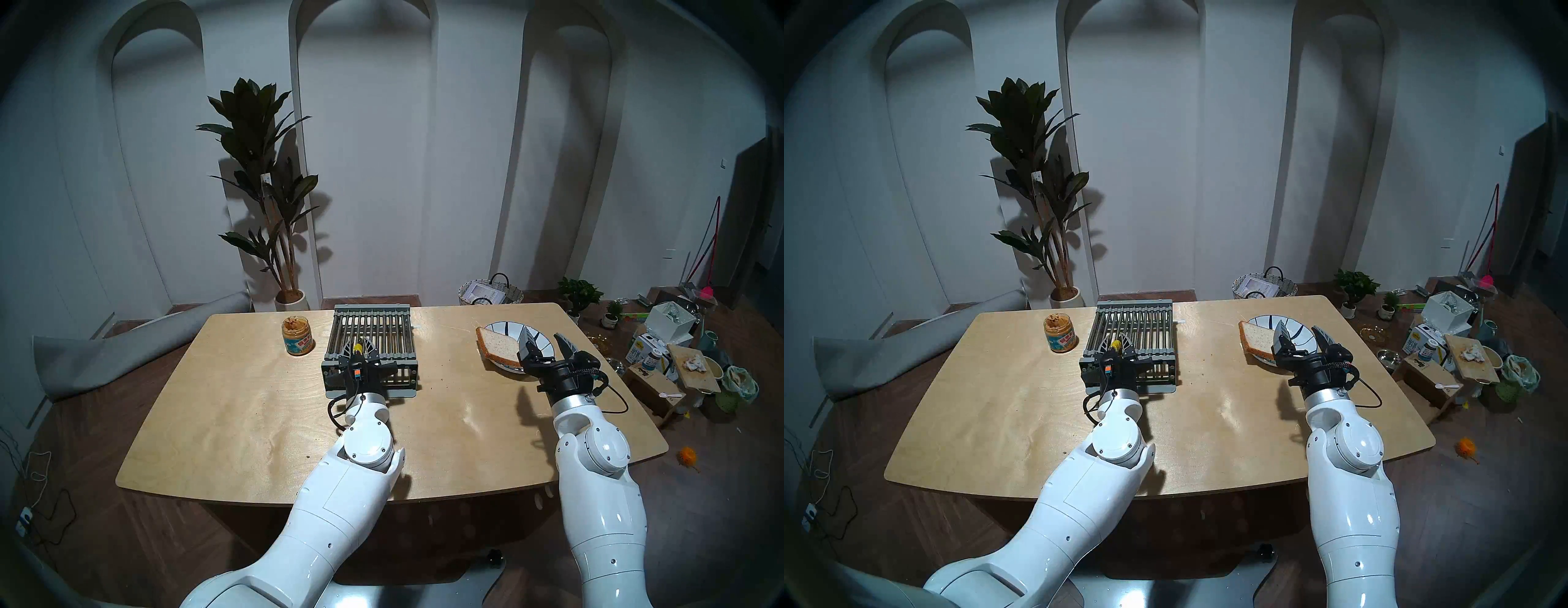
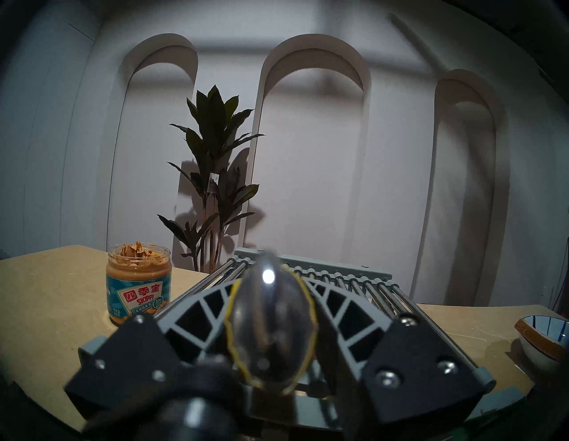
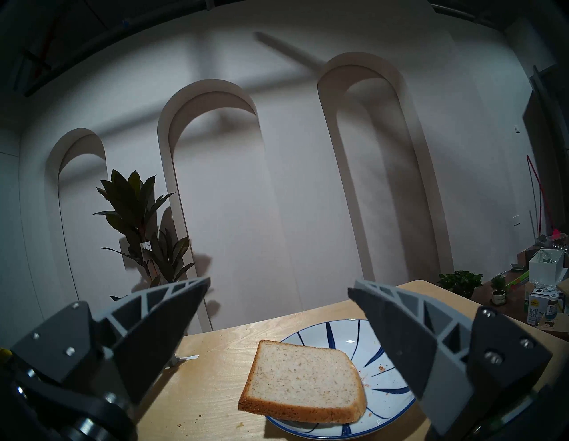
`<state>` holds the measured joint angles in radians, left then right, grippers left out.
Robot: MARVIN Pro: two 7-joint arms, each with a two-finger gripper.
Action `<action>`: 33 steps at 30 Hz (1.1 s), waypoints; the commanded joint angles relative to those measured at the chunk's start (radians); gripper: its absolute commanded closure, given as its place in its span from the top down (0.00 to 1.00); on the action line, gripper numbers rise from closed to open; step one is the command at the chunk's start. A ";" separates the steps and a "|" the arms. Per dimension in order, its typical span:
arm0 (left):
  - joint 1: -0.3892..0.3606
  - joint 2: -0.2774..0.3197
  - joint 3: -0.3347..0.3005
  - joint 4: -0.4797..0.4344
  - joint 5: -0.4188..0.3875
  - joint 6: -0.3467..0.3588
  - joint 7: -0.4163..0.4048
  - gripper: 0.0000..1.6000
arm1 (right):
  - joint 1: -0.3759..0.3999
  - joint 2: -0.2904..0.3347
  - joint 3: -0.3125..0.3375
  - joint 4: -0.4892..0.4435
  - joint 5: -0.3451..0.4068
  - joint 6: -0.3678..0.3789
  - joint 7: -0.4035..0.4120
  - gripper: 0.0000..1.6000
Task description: Spread peanut butter over the slice of bread with the knife
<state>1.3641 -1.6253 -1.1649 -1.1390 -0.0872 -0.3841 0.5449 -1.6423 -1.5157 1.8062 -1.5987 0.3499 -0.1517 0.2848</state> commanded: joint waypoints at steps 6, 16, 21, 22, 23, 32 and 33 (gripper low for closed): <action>-0.018 -0.007 0.004 -0.034 0.007 0.011 0.002 0.00 | 0.012 -0.002 0.002 -0.028 0.002 -0.010 0.001 1.00; -0.010 -0.003 0.012 -0.076 0.019 0.020 0.001 0.00 | 0.018 -0.002 0.006 -0.023 0.007 -0.008 0.003 1.00; -0.002 0.002 0.017 -0.111 0.023 0.032 0.001 0.00 | 0.021 -0.003 0.008 -0.020 0.013 -0.007 0.005 1.00; -0.001 0.003 0.018 -0.116 0.026 0.033 0.002 0.00 | 0.021 -0.003 0.008 -0.019 0.013 -0.007 0.006 1.00; 0.000 0.005 0.020 -0.122 0.028 0.036 0.002 0.00 | 0.022 -0.003 0.008 -0.018 0.015 -0.008 0.006 1.00; 0.017 0.023 0.028 -0.195 0.046 0.085 0.005 0.00 | 0.025 -0.004 0.012 -0.014 0.024 -0.008 0.011 1.00; 0.017 0.023 0.028 -0.195 0.046 0.085 0.005 0.00 | 0.025 -0.004 0.012 -0.014 0.024 -0.008 0.011 1.00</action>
<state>1.3836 -1.6127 -1.1413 -1.2569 -0.0608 -0.3162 0.5456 -1.6307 -1.5216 1.8164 -1.5947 0.3710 -0.1515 0.2925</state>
